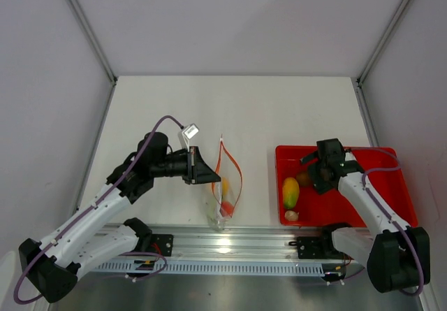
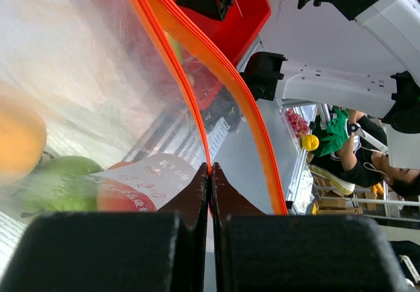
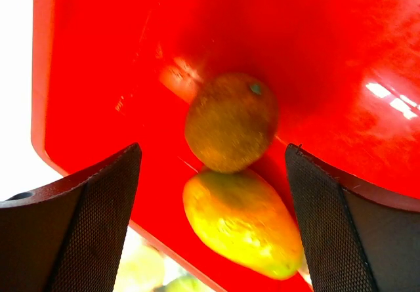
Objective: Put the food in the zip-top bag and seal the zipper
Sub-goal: Pick up the fake fruit from the bin.
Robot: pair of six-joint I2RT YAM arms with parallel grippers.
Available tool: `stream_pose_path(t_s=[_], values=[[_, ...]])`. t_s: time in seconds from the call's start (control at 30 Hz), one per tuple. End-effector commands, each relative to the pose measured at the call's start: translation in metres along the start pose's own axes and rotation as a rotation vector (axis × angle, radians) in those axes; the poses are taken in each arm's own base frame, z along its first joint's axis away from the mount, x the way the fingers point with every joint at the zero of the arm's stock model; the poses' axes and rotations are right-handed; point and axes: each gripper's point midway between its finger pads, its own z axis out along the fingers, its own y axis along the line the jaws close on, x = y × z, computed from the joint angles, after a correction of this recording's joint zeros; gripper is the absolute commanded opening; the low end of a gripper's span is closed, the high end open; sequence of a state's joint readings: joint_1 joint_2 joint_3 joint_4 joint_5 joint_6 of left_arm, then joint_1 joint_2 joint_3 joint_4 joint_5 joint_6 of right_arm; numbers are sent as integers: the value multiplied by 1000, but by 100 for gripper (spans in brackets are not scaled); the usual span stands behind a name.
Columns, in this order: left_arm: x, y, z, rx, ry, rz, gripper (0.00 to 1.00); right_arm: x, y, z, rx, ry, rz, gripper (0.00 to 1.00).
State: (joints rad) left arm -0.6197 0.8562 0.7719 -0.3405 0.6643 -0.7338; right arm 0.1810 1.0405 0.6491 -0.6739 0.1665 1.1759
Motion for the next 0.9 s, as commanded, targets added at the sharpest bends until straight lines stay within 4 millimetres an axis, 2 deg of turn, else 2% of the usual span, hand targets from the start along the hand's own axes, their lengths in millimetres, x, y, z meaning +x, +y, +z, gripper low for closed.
stream_pose_path(t_s=[0.0,0.27,0.53,0.63,0.67,0.73,0.77,0.83,0.87], values=[[-1,-4,-1,17,-8,22,1,-8,9,11,-26,-38,60,90],[-1,-3,-1,10,-7,20,1,-1,-1,31,53,-7,97,87],[-2,-4,-2,11,-13,17,1,5,-8,42,100,15,106,78],[-2,-3,-2,7,-13,14,1,5,-10,43,108,13,111,67],[-2,-3,-2,5,-13,13,1,5,-9,42,103,13,110,53],[-2,-3,-2,4,-14,10,1,5,-10,41,104,14,107,40],[-1,-3,-2,5,-13,12,1,4,-10,39,107,11,106,29],[-1,-3,-2,5,-13,10,1,1,-6,34,84,-2,97,18],[-2,-4,-2,5,-13,11,0,-1,-4,31,74,-7,92,7]])
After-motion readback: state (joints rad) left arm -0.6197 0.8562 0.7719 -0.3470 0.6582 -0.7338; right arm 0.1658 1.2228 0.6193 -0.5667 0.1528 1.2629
